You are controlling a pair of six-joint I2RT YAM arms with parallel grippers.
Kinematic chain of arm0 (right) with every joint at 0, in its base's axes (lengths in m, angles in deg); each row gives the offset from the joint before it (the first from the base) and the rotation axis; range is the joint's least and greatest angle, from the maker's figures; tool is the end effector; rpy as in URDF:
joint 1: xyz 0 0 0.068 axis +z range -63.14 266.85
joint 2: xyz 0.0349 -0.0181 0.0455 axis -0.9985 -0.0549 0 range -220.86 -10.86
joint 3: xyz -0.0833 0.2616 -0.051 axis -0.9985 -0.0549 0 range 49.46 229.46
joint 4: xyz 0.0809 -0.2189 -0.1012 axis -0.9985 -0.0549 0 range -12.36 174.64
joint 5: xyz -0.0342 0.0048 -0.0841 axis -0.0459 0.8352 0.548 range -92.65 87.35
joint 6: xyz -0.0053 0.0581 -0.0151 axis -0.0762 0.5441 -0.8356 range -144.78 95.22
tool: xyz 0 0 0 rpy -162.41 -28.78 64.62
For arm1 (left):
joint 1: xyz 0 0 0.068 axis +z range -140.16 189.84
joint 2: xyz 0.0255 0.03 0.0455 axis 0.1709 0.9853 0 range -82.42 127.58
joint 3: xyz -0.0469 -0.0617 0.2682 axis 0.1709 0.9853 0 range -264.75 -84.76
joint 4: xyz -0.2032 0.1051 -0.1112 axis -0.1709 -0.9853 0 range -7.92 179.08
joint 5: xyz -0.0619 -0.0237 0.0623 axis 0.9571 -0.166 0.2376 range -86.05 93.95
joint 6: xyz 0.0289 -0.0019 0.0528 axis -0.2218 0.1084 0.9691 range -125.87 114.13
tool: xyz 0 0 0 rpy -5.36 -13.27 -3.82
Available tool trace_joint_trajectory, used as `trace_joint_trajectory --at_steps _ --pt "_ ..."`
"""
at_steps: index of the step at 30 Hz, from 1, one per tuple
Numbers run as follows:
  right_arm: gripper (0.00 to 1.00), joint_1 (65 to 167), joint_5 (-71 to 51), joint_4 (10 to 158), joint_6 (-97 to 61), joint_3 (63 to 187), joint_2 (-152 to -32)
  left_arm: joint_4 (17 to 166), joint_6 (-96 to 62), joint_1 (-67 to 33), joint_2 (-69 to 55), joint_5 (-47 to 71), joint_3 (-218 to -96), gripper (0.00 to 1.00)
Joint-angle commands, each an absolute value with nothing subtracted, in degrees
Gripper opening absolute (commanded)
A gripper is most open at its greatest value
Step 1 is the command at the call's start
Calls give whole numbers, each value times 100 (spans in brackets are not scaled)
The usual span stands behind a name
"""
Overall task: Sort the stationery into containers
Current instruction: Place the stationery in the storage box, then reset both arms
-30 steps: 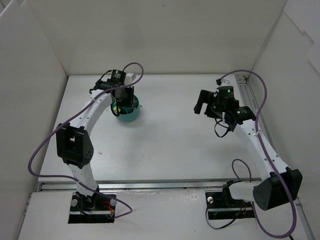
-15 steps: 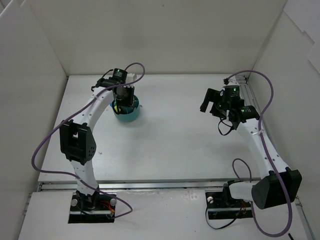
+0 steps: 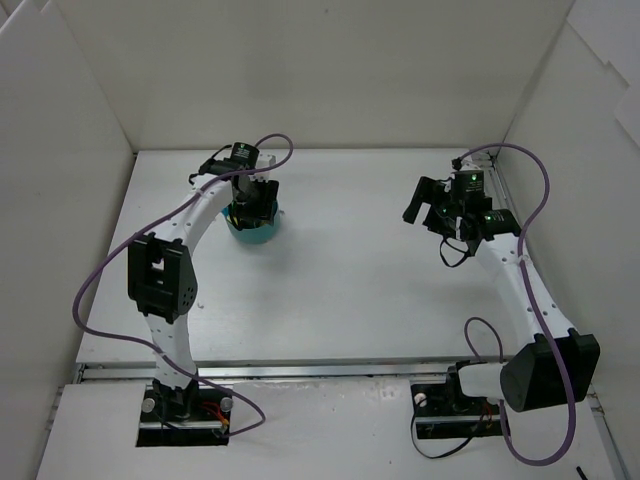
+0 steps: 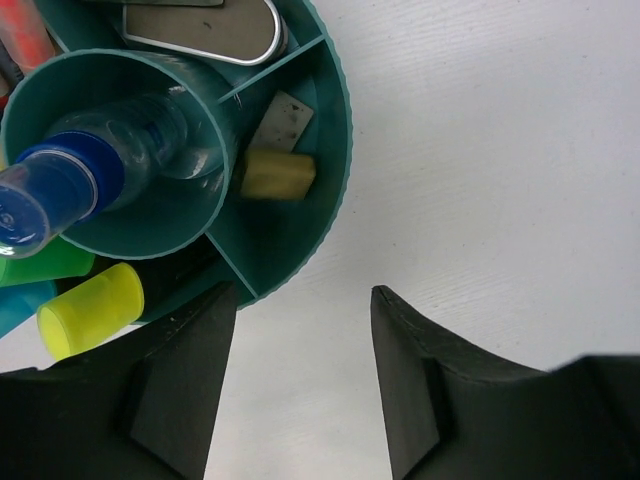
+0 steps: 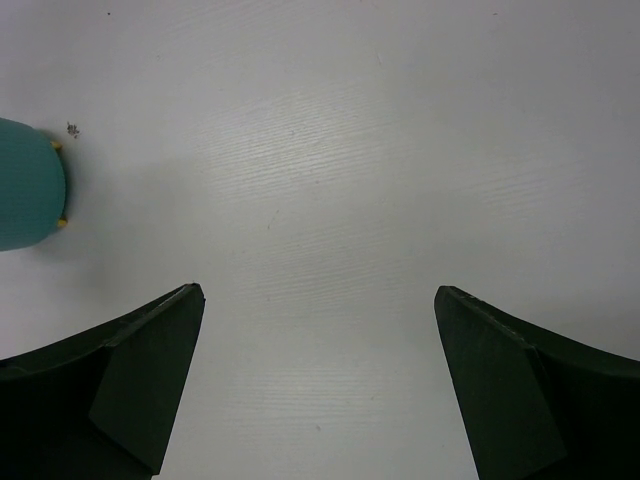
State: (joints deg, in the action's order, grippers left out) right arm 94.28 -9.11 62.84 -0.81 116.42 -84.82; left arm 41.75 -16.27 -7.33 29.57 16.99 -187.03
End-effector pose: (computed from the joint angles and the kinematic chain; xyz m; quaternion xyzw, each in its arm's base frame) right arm 0.2888 0.0426 0.3473 0.0952 0.8546 0.1841 0.4762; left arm 0.4072 -0.1363 0.2849 0.0884 0.9492 -0.1729 0.2478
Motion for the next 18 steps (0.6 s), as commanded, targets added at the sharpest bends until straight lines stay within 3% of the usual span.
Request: trace_joint_trajectory --at_steps 1,3,5,6,7,12,18 --pt "98 9380 -1091 6416 -34 11643 -8443 4188 -1607 -703 2604 1696 -18934 52" --pt "98 9362 -1170 6416 -78 11652 -8408 4223 -1589 -703 2508 1748 -18934 57" --pt "98 9371 -1179 6425 -131 11652 -8303 4285 -1519 -756 2279 1862 -18943 69" --pt "98 9380 -1118 6425 -148 11652 -8267 4311 -1449 -808 2035 1854 -18935 77" --pt "98 9362 -1057 6433 -166 11661 -8189 4346 -1423 -939 1885 1758 -18935 99" --pt "98 9353 -846 6425 -219 11538 -7907 5066 -1361 -1265 342 1354 -18295 99" --pt "98 9310 -285 6442 -87 11064 -7450 5770 -2642 -1266 -1917 -876 -16371 100"
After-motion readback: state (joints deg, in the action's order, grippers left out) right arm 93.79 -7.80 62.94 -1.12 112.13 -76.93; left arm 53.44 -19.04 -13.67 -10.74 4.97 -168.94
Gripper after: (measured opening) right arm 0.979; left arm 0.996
